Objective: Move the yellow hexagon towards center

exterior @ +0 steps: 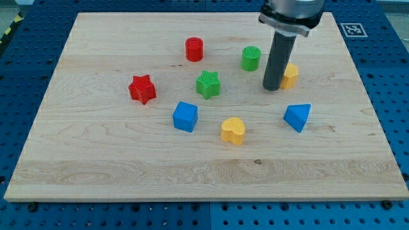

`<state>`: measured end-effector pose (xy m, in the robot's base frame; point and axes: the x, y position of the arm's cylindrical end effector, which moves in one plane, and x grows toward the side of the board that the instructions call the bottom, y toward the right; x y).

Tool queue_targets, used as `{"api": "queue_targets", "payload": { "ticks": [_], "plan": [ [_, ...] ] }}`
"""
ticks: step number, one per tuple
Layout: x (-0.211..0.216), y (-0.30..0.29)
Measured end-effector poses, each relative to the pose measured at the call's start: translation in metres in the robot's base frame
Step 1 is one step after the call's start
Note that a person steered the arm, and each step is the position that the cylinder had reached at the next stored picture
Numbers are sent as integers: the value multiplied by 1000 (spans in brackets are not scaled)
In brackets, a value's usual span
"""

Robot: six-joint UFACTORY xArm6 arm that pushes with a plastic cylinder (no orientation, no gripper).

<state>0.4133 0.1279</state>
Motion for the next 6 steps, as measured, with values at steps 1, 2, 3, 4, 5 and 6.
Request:
{"api": "queue_targets", "payload": {
  "ticks": [1, 2, 3, 4, 5, 6],
  "plan": [
    [16, 37],
    [19, 88],
    [-10, 105],
    [-30, 99],
    [-30, 90],
    [-23, 90]
  ]
}}
